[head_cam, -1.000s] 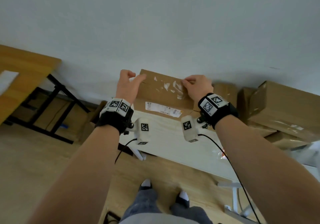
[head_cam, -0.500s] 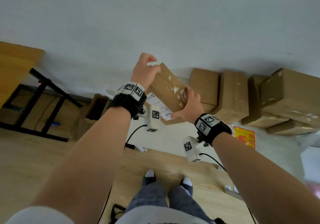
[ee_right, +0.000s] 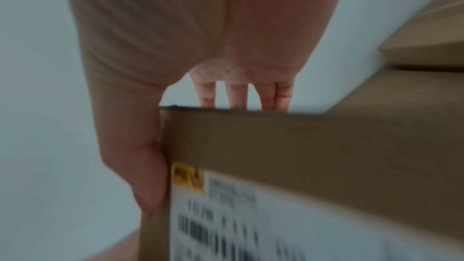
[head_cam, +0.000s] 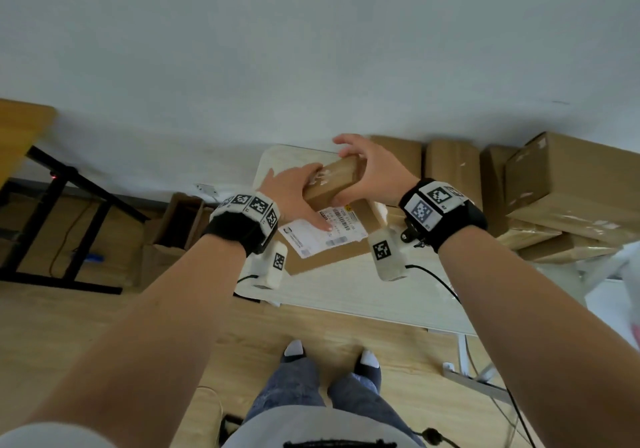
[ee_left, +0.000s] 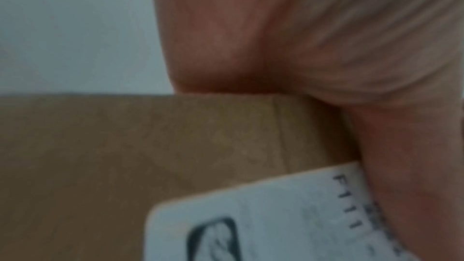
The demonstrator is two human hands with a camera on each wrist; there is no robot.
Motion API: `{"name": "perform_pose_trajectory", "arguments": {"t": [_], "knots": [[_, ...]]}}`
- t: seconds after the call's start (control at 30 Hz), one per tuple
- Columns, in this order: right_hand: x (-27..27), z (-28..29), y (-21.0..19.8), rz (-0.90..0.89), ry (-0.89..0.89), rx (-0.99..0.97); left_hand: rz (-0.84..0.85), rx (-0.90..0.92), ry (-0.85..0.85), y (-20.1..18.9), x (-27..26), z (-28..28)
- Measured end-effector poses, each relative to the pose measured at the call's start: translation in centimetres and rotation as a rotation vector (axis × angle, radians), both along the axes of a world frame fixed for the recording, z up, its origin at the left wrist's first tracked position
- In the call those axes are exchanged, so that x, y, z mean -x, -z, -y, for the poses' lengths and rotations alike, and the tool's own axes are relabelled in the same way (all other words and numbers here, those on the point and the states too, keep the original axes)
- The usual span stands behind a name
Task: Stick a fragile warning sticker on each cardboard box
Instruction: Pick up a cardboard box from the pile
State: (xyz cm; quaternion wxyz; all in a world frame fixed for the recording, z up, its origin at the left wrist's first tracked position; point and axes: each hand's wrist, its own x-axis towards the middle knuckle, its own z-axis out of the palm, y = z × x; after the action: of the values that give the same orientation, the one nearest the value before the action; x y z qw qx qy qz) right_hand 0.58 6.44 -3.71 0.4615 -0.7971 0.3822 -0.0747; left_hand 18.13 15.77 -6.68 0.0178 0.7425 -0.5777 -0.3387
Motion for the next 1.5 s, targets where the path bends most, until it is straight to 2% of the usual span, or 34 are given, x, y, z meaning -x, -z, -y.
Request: {"name": "perform_pose_trajectory", "arguments": {"t": [0.07,0.13,0.2,0.3,0.4,0.53,0.6,0.83,1.0,1.1,1.17,1.23,1.33,1.4,1.5], "knots": [[-0.4,-0.2,0.0,0.075,0.053,-0.010,-0.317,-0.019,-0.159,0.4,0.5,-0.7],[-0.5,-0.2,0.6,0.098,0.162,0.050,-0.491,0.006,-0.393,1.0,0.7,-1.6],[0.0,-0.3,1.7,0.037,0.230,0.127,-0.545,0.050,-0.619,1.8,0.5,-2.6],[1.0,-1.4,3.8,-0.037,0.238,0.104,-0.610,0.011,-0.920,2.7,0.0,-4.2],[1.4,-3.3,6.0,-0.040,0.226,0.044,-0.583,-0.003,-1.086,3.4,-0.2,-5.3],[0.7,-5.6,8.3,-0.063,0.115,-0.102,-0.216,-0.073,-1.015,3.9,0.8,-5.2],[0.5,-6.6,8.9,-0.052,0.094,-0.178,-0.110,-0.081,-0.968,3.5,2.0,-4.7],[1.8,-7.0,9.7,-0.009,0.170,-0.254,0.032,-0.079,-0.700,3.2,5.6,-2.4],[4.5,-5.6,10.1,-0.077,0.212,-0.200,0.118,-0.062,-0.655,3.2,6.8,-1.9],[6.8,-4.8,9.8,-0.064,0.389,-0.109,0.271,0.124,-0.549,2.3,8.6,-1.6],[8.9,-4.7,9.6,-0.033,0.528,-0.067,0.201,0.277,-0.485,1.9,10.2,-1.3],[11.0,-4.6,9.8,-0.038,0.635,-0.045,-0.013,0.341,-0.414,1.7,12.2,-0.8],[14.4,-4.5,10.2,-0.075,0.788,0.000,-0.259,0.293,-0.309,1.8,15.9,0.2],[17.0,-4.5,10.4,-0.070,0.883,0.021,-0.335,0.239,-0.281,2.5,18.4,1.2],[21.7,-4.3,11.2,-0.089,1.054,-0.024,-0.360,0.134,-0.230,4.1,21.9,2.3]]}}
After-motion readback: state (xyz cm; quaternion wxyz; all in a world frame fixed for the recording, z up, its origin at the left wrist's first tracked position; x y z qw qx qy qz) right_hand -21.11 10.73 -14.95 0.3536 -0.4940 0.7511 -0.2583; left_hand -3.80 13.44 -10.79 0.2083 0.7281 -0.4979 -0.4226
